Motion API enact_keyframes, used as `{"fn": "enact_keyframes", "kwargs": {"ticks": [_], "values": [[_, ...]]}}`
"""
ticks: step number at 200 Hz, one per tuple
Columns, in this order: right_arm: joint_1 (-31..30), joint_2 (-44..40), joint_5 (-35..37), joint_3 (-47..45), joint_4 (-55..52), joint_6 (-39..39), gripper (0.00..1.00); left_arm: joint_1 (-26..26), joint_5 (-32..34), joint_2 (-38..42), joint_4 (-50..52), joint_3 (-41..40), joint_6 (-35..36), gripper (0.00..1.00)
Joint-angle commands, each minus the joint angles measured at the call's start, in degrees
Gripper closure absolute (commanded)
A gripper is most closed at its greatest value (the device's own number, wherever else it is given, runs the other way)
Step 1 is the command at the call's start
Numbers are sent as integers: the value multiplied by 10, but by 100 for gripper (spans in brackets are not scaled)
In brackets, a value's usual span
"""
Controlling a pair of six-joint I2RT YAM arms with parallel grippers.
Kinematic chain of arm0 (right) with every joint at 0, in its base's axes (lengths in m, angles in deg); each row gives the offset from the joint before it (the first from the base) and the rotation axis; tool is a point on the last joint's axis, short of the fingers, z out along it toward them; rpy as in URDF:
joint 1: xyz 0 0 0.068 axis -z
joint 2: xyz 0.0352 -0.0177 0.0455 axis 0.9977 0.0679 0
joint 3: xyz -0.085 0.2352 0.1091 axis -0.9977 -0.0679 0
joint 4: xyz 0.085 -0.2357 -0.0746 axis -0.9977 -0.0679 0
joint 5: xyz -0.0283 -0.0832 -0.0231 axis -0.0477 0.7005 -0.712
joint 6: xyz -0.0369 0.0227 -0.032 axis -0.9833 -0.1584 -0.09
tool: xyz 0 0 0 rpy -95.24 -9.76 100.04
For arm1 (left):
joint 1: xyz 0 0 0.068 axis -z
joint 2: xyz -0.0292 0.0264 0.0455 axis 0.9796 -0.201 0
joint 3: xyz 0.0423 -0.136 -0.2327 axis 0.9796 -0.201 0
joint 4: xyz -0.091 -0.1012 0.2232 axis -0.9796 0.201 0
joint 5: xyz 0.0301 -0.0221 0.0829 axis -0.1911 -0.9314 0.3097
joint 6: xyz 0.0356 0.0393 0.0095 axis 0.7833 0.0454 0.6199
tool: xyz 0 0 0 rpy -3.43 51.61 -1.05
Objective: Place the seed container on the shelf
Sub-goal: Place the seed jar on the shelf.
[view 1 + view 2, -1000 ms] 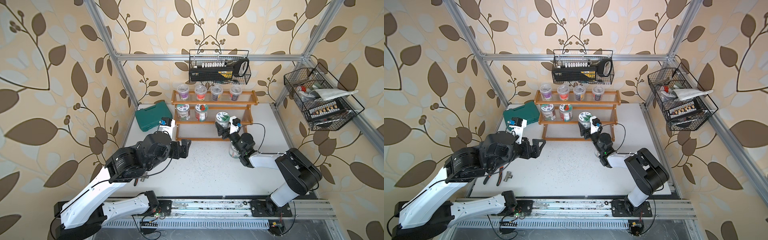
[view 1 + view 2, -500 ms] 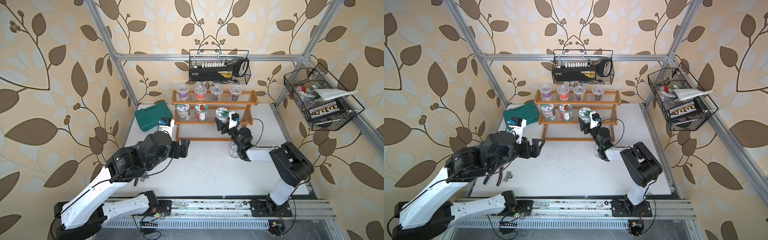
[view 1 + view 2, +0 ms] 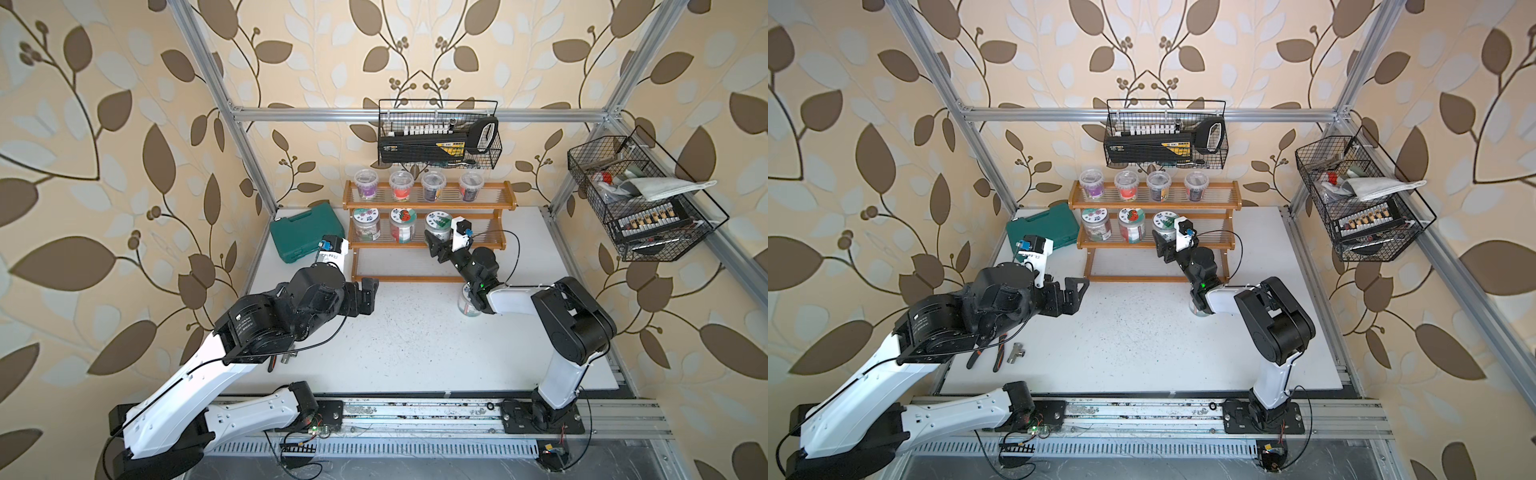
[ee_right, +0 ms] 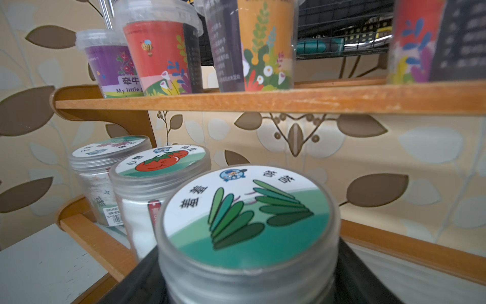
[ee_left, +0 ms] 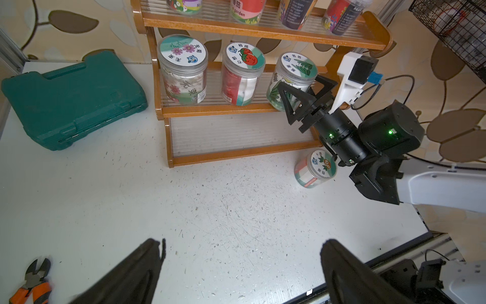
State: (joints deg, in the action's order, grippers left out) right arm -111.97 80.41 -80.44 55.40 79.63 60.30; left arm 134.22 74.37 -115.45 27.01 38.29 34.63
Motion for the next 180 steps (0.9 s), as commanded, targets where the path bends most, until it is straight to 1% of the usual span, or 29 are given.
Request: {"fn": "enact_keyframes", "kwargs": {"ticks": [1,62,103,122,135,165,180], "values": [[5,12,-7,24,12,-4,50,-7,9,3,-1,-2,7,2],[16,31,-5,45,-1,0,50,-11,8,-4,-5,-5,10,2],[21,47,-9,64,-14,2,45,-13,5,-5,-6,-6,13,2],[21,48,-17,68,-17,3,40,-15,6,-3,-6,-7,11,2],[21,46,-18,65,-16,4,35,-16,5,-3,-6,-9,11,2],[20,37,-12,49,1,8,15,-17,1,-4,-9,-12,9,2],[20,31,-9,42,2,8,8,-18,0,-4,-9,-12,9,2]]}}
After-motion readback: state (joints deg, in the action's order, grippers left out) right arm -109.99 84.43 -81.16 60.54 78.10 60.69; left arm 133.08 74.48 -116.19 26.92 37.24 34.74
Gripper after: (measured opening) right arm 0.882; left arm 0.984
